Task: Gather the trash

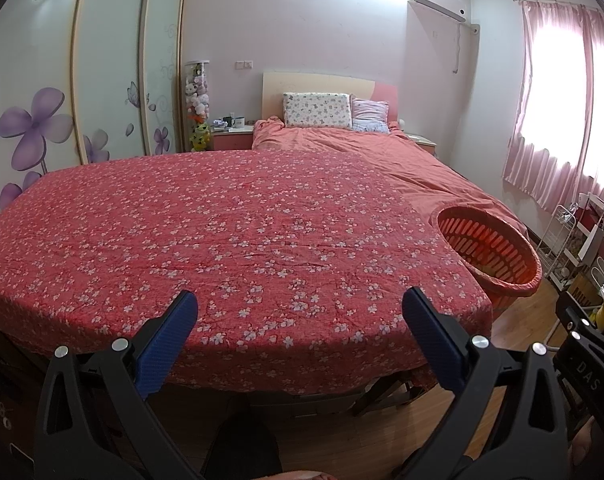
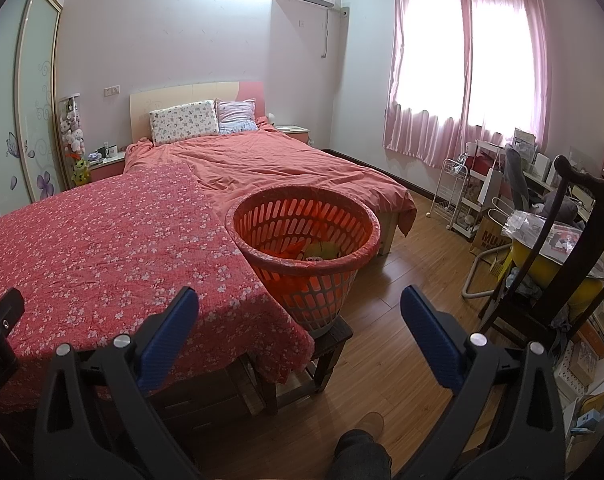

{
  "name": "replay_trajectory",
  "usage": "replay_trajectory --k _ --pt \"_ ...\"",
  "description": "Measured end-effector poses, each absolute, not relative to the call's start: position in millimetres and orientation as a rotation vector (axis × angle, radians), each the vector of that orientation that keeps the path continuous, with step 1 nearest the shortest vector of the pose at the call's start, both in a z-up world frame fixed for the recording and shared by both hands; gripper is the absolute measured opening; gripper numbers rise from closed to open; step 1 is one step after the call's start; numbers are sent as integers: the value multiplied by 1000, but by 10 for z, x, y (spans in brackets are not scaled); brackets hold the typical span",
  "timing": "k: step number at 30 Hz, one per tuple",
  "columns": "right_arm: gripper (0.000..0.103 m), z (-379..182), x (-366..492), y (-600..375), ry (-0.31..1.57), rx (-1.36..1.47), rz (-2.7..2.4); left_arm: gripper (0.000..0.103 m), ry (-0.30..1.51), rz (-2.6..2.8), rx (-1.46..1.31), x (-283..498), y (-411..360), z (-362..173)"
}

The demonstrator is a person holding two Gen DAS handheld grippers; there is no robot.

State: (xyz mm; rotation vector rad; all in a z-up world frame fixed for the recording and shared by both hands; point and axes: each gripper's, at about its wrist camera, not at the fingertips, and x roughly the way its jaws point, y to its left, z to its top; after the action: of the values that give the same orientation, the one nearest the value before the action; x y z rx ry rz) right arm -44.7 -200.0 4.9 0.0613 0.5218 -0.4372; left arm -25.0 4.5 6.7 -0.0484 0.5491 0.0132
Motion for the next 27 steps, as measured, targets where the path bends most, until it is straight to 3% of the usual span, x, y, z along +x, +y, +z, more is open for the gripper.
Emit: replay_trajectory --k 27 --pt "99 61 -442 -1997 523 62 -437 101 548 14 -34 -245 84 84"
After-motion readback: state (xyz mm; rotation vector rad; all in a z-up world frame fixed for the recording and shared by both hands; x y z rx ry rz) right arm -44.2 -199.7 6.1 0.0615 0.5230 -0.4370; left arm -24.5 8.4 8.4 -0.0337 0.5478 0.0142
